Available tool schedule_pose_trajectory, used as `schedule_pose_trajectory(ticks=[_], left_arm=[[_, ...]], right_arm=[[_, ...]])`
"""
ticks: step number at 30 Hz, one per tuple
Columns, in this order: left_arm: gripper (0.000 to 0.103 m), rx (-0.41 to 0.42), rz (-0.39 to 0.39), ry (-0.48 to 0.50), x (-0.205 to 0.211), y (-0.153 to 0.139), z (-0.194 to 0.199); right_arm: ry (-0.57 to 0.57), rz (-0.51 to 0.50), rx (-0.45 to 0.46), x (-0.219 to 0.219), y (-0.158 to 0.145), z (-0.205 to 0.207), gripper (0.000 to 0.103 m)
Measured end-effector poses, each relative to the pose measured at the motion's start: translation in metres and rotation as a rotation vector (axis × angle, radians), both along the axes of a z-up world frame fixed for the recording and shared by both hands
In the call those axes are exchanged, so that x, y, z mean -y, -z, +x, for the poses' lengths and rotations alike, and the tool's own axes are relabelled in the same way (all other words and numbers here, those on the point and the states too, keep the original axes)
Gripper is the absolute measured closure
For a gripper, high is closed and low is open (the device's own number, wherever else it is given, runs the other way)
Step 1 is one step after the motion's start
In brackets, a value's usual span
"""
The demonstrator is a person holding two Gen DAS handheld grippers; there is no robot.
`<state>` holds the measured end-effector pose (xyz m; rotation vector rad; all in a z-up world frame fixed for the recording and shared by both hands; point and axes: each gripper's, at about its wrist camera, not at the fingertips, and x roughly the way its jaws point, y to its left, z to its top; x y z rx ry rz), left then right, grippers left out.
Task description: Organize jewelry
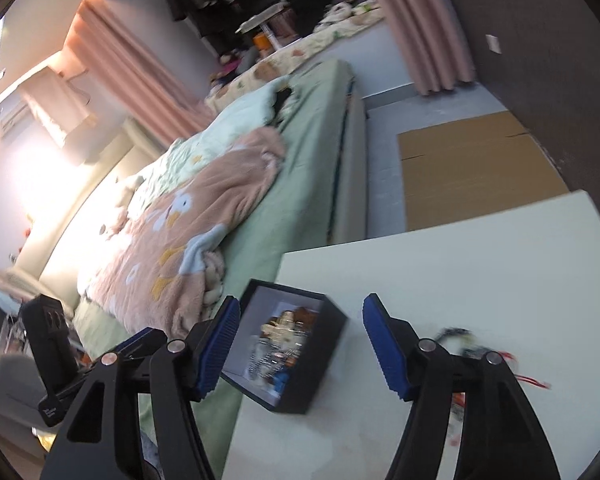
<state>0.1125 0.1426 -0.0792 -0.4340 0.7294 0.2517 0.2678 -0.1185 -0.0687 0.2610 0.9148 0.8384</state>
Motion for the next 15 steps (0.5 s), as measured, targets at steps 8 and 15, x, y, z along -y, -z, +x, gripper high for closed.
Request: schedule_pose_trajectory(ticks=[8, 15], left_arm=[[0.009, -0.003, 0.01, 0.08, 0.048, -0.005, 0.017], [0.009, -0.012, 0.048, 0.135, 0.093, -0.007, 0.035]], right_arm=[[0.137, -0.023, -0.07, 0.077, 0.017, 0.004, 0.039], [0.145, -0.023, -0.17, 0.097, 0.042, 0.019, 0.045]])
